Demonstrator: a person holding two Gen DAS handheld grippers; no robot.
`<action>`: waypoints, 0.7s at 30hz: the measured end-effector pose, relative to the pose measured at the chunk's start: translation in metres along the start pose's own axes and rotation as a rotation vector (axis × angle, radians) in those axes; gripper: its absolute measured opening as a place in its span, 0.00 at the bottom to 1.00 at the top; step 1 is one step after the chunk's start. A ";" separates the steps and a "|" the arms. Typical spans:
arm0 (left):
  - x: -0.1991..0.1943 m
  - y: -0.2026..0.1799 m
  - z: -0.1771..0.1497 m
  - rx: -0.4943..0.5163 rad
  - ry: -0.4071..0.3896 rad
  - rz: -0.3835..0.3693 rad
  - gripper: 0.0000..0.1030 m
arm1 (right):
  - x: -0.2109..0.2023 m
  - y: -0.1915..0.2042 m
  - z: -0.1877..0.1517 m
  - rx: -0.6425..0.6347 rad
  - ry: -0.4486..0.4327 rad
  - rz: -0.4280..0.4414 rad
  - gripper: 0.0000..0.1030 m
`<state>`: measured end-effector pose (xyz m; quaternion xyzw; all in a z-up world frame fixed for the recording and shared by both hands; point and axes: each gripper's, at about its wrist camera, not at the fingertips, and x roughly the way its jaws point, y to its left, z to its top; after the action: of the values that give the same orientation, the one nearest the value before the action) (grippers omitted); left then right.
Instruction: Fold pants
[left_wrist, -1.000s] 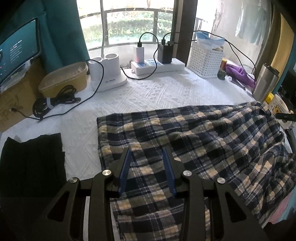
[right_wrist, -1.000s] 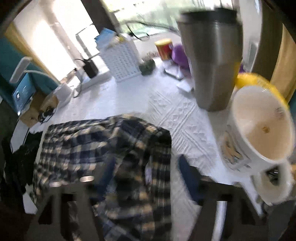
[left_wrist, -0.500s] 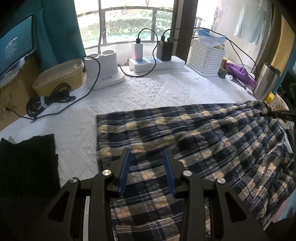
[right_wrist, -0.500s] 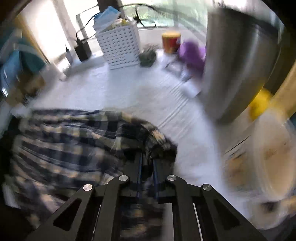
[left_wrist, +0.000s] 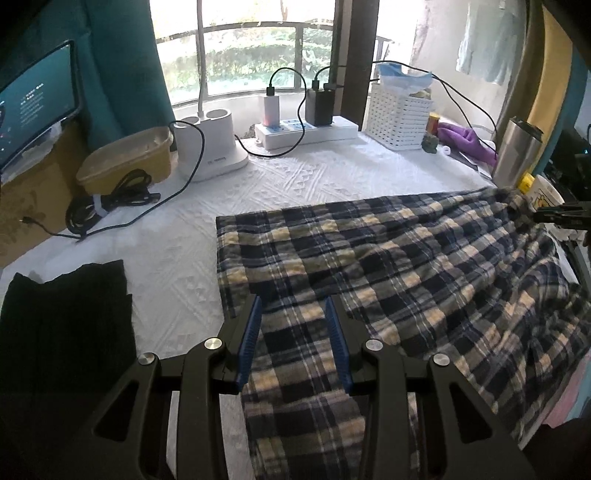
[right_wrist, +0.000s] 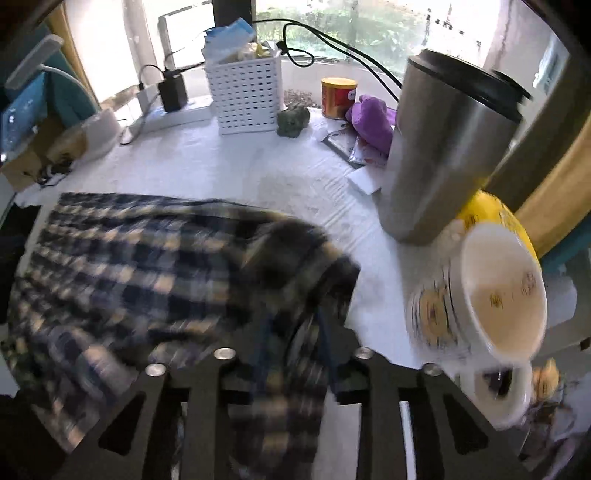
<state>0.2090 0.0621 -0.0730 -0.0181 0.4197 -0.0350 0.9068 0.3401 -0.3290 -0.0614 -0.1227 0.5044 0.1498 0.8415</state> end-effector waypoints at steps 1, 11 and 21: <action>-0.001 0.000 -0.002 0.001 0.000 -0.001 0.34 | -0.003 -0.001 -0.007 0.016 0.004 0.016 0.64; -0.010 -0.008 -0.015 0.026 -0.004 -0.025 0.34 | -0.002 -0.018 -0.040 0.138 -0.026 0.109 0.50; -0.011 -0.012 -0.020 0.029 -0.001 -0.039 0.34 | 0.021 -0.005 -0.023 0.129 -0.028 0.157 0.36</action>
<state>0.1865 0.0512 -0.0772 -0.0131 0.4182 -0.0585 0.9064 0.3324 -0.3396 -0.0904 -0.0259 0.5095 0.1842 0.8401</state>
